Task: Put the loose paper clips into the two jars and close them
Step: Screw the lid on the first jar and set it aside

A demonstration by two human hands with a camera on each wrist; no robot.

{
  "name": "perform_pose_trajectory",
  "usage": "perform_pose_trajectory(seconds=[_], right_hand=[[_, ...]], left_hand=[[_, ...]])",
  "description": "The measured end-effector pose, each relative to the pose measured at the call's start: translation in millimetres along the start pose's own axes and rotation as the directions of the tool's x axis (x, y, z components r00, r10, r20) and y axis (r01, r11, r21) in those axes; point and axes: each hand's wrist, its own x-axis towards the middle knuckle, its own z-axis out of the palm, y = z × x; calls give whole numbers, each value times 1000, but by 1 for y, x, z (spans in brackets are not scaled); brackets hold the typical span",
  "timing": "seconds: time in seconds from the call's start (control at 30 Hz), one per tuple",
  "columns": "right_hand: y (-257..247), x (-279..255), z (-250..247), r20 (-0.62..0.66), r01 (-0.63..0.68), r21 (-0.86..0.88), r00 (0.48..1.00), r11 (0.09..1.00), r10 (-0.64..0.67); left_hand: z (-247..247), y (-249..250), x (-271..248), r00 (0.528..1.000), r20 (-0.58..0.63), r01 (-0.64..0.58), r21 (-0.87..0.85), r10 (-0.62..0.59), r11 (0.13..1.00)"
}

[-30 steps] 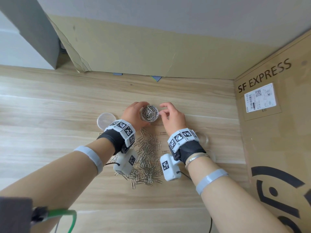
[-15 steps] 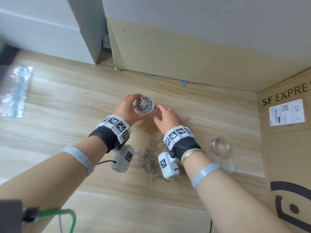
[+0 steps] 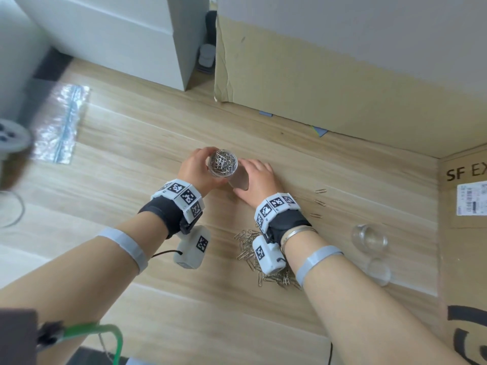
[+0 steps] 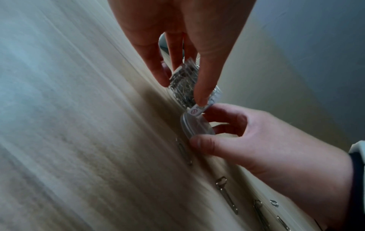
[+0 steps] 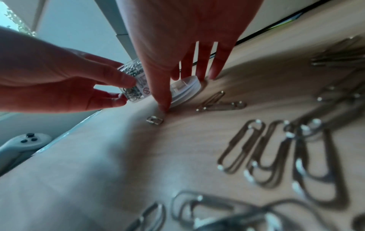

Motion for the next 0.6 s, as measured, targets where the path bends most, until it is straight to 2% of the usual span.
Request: perform_pose_trajectory(seconds=[0.07, 0.23, 0.3, 0.37, 0.47, 0.6], right_hand=[[3, -1, -7, -18, -30, 25, 999, 999, 30], [20, -8, -40, -223, -146, 139, 959, 979, 175], [22, -12, -52, -275, -129, 214, 943, 968, 186], [20, -17, -63, -263, -56, 263, 956, 963, 128], [16, -24, -71, -189, 23, 231, 982, 973, 21], [21, -30, -70, -149, 28, 213, 989, 977, 4]], left_hand=[[2, 2, 2, 1000, -6, 6, -1, -6, 1000], [9, 15, 7, 999, 21, -31, -21, 31, 999], [13, 25, 8, 998, 40, -44, -47, 46, 998], [18, 34, 6, 995, 78, -57, -76, 63, 996], [28, 46, 3, 986, 125, -99, -84, 109, 992], [37, 53, -1, 973, 159, -159, -65, 168, 985]])
